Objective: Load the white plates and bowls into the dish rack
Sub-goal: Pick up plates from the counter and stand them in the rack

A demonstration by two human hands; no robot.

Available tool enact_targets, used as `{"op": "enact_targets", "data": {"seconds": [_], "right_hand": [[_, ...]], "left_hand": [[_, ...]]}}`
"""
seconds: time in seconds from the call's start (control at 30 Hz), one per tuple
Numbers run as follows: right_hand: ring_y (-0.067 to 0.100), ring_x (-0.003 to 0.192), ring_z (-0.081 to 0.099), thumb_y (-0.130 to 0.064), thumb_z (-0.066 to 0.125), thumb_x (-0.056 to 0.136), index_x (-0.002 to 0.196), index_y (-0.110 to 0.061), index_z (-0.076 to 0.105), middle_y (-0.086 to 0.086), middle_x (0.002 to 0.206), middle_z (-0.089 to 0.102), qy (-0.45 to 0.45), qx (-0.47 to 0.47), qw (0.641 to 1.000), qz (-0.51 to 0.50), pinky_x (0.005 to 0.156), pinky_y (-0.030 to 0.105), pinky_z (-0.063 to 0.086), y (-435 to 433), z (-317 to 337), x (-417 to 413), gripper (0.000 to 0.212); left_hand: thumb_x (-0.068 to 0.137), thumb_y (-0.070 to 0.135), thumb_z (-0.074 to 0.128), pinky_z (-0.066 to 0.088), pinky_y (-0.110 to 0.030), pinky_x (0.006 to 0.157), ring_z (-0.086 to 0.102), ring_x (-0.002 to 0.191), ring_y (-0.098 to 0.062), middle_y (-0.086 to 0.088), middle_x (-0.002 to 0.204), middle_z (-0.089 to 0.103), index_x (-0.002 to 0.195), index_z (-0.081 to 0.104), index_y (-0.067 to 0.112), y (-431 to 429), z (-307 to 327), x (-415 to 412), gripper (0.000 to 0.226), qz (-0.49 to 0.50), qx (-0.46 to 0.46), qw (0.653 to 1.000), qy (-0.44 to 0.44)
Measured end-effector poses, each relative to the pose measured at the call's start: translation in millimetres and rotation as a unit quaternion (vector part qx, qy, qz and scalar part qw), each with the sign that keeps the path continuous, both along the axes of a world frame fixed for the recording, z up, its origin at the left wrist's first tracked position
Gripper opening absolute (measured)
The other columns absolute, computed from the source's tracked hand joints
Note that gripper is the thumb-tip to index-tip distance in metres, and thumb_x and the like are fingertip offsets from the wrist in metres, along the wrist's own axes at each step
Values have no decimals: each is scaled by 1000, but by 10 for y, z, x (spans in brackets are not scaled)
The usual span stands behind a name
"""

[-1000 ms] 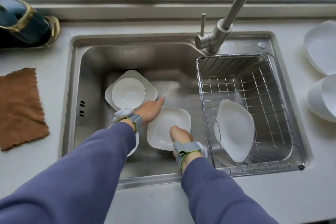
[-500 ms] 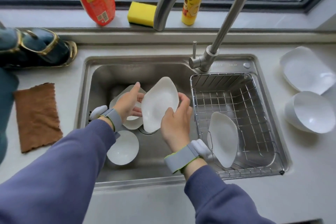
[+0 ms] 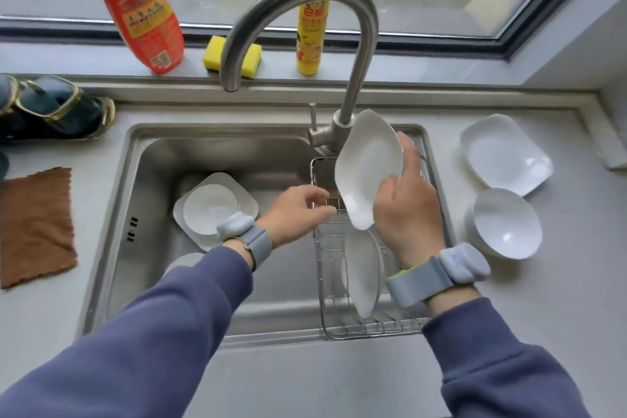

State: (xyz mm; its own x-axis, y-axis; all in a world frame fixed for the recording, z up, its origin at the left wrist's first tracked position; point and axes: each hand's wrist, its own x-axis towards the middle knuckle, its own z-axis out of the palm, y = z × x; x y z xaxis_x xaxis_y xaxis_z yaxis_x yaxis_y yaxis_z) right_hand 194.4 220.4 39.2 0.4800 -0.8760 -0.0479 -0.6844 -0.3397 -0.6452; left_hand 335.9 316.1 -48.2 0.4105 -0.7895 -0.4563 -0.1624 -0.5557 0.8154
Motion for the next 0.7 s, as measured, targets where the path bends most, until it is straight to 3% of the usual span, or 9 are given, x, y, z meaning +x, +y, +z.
{"op": "enact_targets", "data": {"seconds": [0.07,0.13,0.23,0.4,0.53,0.7], "right_hand": [[42,92,59,-11,38,96,155,-35,21,18,116,64,25,-17,1000,6,72,40,41,-161,-15,-187,66],[39,83,56,-10,38,97,156,-33,19,20,114,65,63,-29,997,21,68,37,36,-298,-71,-389,67],[39,84,56,-10,37,96,157,-31,17,20,113,64,114,-17,993,39,68,38,39,-377,-239,-602,67],[40,99,61,-11,37,95,157,-27,15,19,119,64,161,30,985,54,72,38,39,-379,-557,-844,67],[40,95,63,-13,37,94,153,-28,18,17,111,68,187,80,977,71,76,40,48,-302,-703,-964,64],[40,92,64,-11,38,91,148,-30,23,15,106,68,216,119,965,87,70,38,45,-168,-884,-978,61]], "left_hand": [[86,39,76,45,-29,105,59,122,-20,-4,140,57,143,56,17,-84,-27,-259,65,-122,23,988,-88],[79,53,77,36,-38,119,41,144,-22,-3,159,38,155,40,19,-186,-93,-542,91,-212,35,967,-137],[74,68,73,23,-45,126,17,156,-25,-2,171,17,162,19,20,-246,-244,-816,114,-282,68,936,-197],[76,74,66,18,-42,127,15,157,-23,3,172,16,163,14,21,-276,-312,-927,114,-302,99,917,-243],[75,73,69,15,-37,127,16,157,-20,5,172,18,163,15,25,-245,-271,-853,114,-307,100,915,-241],[74,74,70,11,-32,127,15,157,-17,6,172,16,163,13,26,-197,-317,-814,116,-303,91,919,-236]]}}
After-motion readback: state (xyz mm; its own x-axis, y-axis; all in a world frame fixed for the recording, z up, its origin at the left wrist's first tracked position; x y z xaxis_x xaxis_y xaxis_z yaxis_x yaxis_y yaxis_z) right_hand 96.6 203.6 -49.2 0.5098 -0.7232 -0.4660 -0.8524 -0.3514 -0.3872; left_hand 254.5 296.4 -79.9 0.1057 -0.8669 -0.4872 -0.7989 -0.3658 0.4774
